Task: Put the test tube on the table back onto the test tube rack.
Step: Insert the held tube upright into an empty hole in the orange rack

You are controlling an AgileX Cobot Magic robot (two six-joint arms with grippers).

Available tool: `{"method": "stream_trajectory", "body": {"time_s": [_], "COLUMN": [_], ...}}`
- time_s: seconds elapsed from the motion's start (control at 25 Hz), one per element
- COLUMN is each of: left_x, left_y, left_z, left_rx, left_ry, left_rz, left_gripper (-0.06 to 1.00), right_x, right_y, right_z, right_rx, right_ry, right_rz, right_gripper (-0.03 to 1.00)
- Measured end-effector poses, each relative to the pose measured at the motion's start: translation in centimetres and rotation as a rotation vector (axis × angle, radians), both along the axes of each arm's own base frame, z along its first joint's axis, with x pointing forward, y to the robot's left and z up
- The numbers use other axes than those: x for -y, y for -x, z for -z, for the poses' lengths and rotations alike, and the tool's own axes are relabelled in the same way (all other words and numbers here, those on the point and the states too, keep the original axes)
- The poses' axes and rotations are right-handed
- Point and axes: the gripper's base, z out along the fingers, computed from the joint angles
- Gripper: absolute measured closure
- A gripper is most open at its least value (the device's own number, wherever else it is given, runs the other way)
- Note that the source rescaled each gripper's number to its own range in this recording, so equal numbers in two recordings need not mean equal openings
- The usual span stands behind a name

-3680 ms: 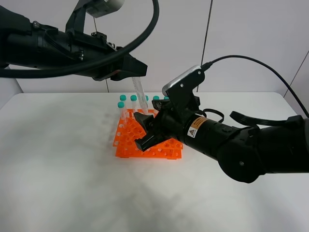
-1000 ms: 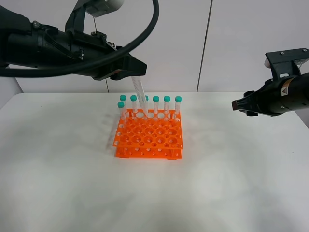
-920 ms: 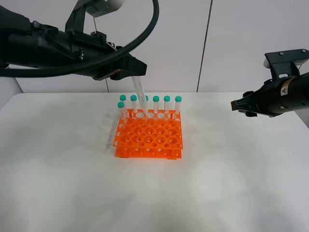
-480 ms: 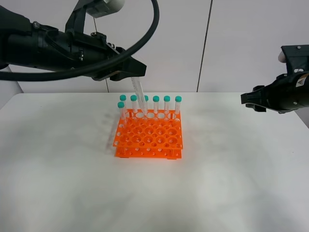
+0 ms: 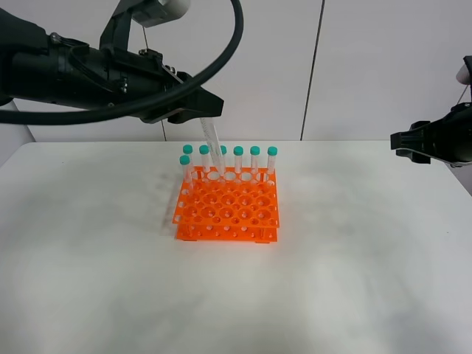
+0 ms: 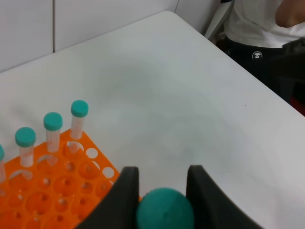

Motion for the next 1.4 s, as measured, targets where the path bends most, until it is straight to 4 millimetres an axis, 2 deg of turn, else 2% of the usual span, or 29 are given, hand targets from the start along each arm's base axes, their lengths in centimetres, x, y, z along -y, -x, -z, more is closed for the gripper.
{"method": "stream_trajectory", "body": {"time_s": [0.24,0.4,0.64,0.88,1.08,1.2,1.4], "left_x": [0.0,0.0,0.0,0.0,0.0,0.0,0.0], "left_y": [0.0,0.0,0.0,0.0,0.0,0.0,0.0], "left_z": [0.0,0.0,0.0,0.0,0.0,0.0,0.0], "left_rx": [0.000,0.000,0.001,0.001,0.001,0.001,0.001], "left_ry": [0.000,0.000,-0.001,-0.002,-0.002,-0.002,-0.002], "left_rz": [0.000,0.000,0.000,0.001,0.001,0.001,0.001], "left_gripper": [0.94,0.94,0.94,0.94,0.94,0.94,0.94], "right_x": [-0.3,-0.7,-1.2,-1.5,-1.3,-1.1,-0.7], "right_y": [2.3,5.2,11.0,17.7,22.1,24.2,26.3], "right_z": [-2.3,-4.9,-8.2,-10.2,-10.0,-8.7,-6.5], "right_rx": [0.041,0.127,0.254,0.388,0.416,0.368,0.300], "right_ry": [-0.002,-0.008,-0.007,-0.029,-0.018,0.017,0.070], "right_rz": [-0.032,-0.089,-0.143,-0.157,-0.145,-0.138,-0.114], "right_gripper": [0.51,0.51,0.51,0.51,0.51,0.51,0.51]}}
